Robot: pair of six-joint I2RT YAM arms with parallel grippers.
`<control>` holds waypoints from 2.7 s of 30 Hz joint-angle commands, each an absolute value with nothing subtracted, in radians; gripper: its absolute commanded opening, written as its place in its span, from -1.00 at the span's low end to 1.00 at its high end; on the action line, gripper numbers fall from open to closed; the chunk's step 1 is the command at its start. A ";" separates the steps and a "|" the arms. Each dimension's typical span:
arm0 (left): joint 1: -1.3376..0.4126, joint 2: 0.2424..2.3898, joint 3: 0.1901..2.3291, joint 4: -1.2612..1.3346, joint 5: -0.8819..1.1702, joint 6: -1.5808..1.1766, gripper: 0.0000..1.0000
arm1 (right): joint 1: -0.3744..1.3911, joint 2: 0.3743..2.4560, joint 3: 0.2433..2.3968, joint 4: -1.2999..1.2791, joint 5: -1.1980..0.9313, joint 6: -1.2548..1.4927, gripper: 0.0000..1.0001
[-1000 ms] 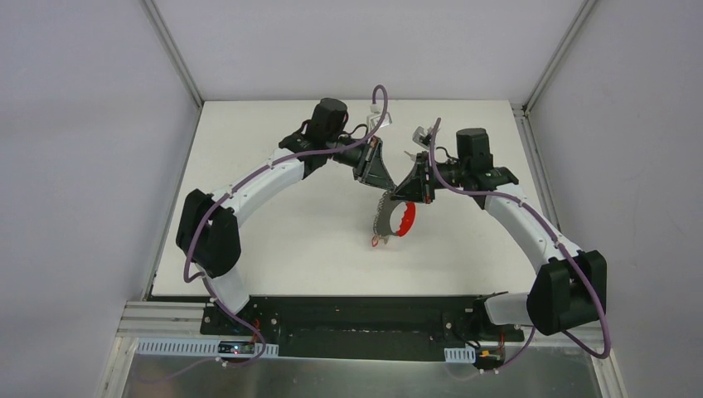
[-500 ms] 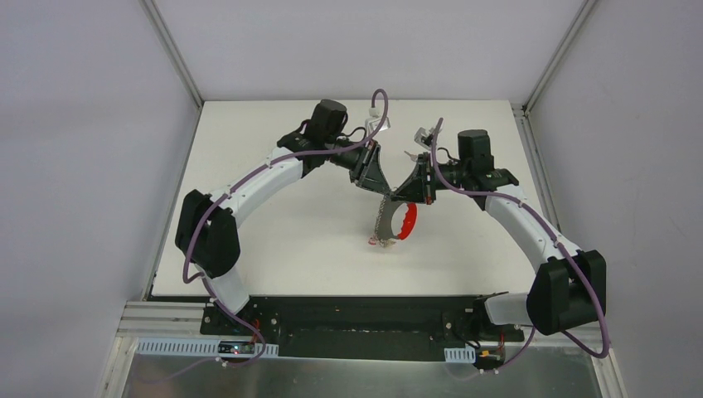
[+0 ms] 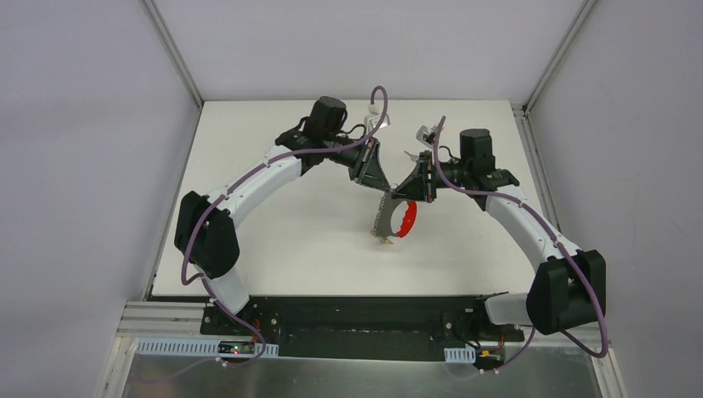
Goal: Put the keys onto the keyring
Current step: Adjust the keyring at the center of the board.
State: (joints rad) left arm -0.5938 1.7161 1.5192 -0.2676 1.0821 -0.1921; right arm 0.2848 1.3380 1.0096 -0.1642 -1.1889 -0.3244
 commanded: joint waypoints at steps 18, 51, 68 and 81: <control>-0.598 1.721 1.611 -0.320 1.055 -0.171 -0.77 | 0.289 1.335 1.012 -0.120 -1.217 -0.299 -1.00; -0.686 1.758 1.746 -0.578 0.919 0.085 -0.51 | 0.289 1.366 1.012 -0.108 -1.232 -0.265 -1.00; -0.689 1.786 1.772 -0.594 0.910 0.105 -0.87 | 0.289 1.379 1.016 -0.107 -1.228 -0.259 -1.00; -0.685 1.824 1.804 -0.583 0.984 0.016 -1.00 | 0.290 1.362 1.018 -0.141 -1.213 -0.307 -0.90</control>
